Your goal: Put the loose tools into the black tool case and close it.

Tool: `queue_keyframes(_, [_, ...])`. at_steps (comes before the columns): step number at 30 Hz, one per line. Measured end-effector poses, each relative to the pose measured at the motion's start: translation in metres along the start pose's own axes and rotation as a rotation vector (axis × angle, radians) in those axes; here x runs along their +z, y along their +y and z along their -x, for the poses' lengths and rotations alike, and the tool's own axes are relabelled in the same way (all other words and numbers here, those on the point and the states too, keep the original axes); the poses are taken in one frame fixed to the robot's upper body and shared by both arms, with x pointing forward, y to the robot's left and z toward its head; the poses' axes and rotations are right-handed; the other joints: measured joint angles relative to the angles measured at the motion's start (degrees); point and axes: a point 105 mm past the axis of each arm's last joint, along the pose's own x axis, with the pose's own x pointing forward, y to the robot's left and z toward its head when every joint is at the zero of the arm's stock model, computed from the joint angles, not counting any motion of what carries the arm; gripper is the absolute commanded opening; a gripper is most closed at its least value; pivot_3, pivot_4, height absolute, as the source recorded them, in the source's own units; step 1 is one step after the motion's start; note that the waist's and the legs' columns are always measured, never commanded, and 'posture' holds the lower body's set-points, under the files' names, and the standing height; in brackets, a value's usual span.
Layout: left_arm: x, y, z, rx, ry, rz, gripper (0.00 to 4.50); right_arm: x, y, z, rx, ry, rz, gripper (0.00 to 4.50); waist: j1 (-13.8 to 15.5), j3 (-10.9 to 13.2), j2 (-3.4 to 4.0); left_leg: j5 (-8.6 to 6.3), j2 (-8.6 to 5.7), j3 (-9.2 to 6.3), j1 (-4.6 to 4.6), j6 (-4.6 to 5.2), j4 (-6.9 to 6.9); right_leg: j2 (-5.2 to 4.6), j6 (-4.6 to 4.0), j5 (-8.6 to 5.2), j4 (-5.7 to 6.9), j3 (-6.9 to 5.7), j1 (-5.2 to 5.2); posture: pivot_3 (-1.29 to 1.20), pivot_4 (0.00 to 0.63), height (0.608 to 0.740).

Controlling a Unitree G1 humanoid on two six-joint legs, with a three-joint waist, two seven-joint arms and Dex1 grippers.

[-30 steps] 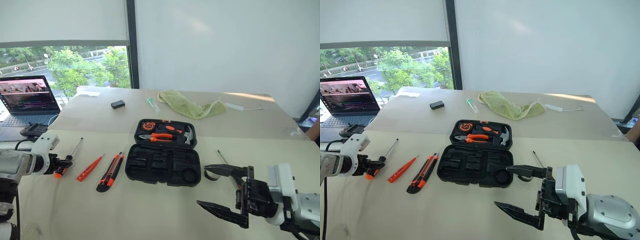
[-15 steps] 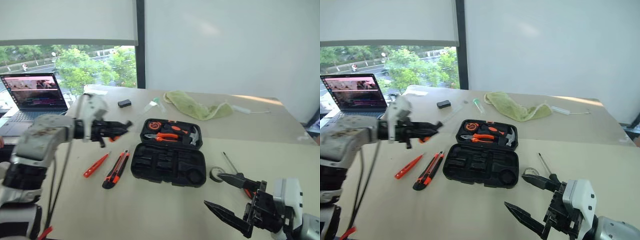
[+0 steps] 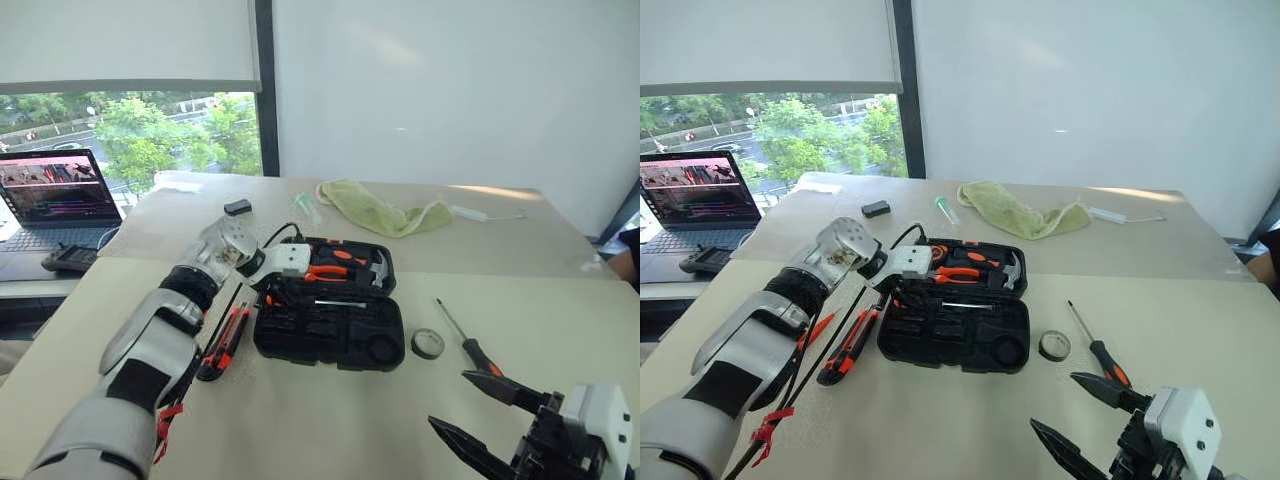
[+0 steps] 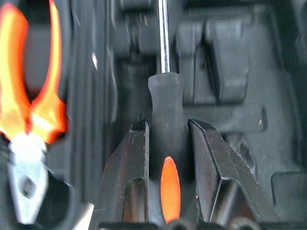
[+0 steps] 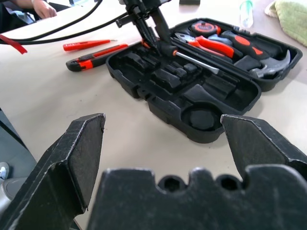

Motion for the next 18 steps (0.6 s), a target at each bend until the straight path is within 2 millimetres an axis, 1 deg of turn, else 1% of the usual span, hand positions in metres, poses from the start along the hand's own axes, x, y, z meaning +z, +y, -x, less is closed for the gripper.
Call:
queue_keyframes(8, [-0.008,0.007,-0.008,0.042,0.053,0.046,0.78,0.003,0.0,0.007,-0.054,-0.031,0.007,4.5,0.0,0.0,-0.01,-0.05,-0.04,0.01,-0.02,0.08,0.07,-0.09,0.12,0.01,0.0,0.04,0.01,0.0,0.15,0.74])
queue_keyframes(18, [-0.008,0.012,-0.016,0.085,0.082,-0.014,0.78,0.007,-0.002,0.006,-0.06,-0.042,0.036,4.5,0.1,0.0,-0.01,-0.05,-0.03,0.01,0.01,0.08,0.14,-0.1,0.13,0.02,0.06,0.03,0.05,0.0,0.15,0.74])
